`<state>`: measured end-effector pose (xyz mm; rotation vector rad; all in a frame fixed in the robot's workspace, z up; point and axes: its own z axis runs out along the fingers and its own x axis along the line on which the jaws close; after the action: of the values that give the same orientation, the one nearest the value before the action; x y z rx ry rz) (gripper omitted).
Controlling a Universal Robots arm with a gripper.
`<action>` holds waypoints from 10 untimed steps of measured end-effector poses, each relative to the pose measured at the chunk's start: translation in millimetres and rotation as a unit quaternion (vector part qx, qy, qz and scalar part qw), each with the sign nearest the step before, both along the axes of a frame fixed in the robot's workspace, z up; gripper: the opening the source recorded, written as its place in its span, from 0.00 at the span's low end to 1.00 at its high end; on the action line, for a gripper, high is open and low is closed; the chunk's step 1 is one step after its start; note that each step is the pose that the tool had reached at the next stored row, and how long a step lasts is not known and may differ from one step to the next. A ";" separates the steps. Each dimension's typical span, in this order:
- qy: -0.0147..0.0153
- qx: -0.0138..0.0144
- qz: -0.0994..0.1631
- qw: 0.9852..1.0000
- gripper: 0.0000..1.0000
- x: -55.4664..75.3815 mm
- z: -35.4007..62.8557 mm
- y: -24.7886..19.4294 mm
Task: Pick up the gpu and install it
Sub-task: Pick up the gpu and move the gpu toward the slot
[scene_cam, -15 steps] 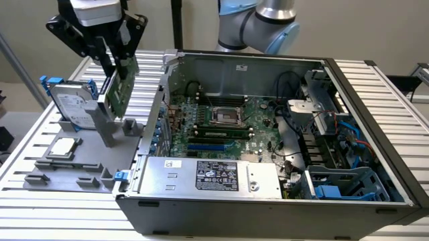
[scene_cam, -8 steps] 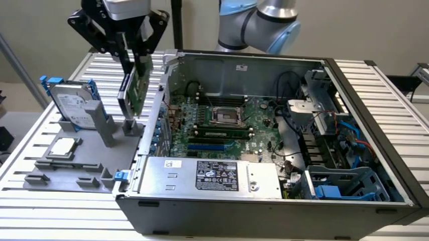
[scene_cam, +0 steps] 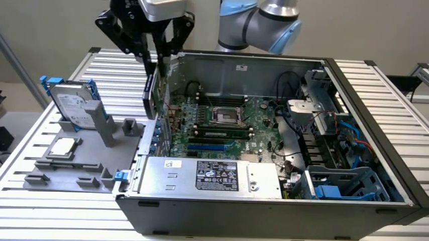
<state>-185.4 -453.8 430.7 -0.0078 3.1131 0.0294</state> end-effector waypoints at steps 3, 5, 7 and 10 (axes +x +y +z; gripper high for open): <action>0.002 -0.002 0.000 1.000 0.27 13.6 0.0 0.0; 0.003 -0.005 0.000 1.000 0.27 22.6 0.0 0.0; 0.004 -0.008 0.000 1.000 0.27 31.6 -0.1 0.0; 0.004 -0.013 0.000 1.000 0.27 45.5 -1.0 0.1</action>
<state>-139.9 -453.7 429.8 -0.0083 3.1220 -0.0100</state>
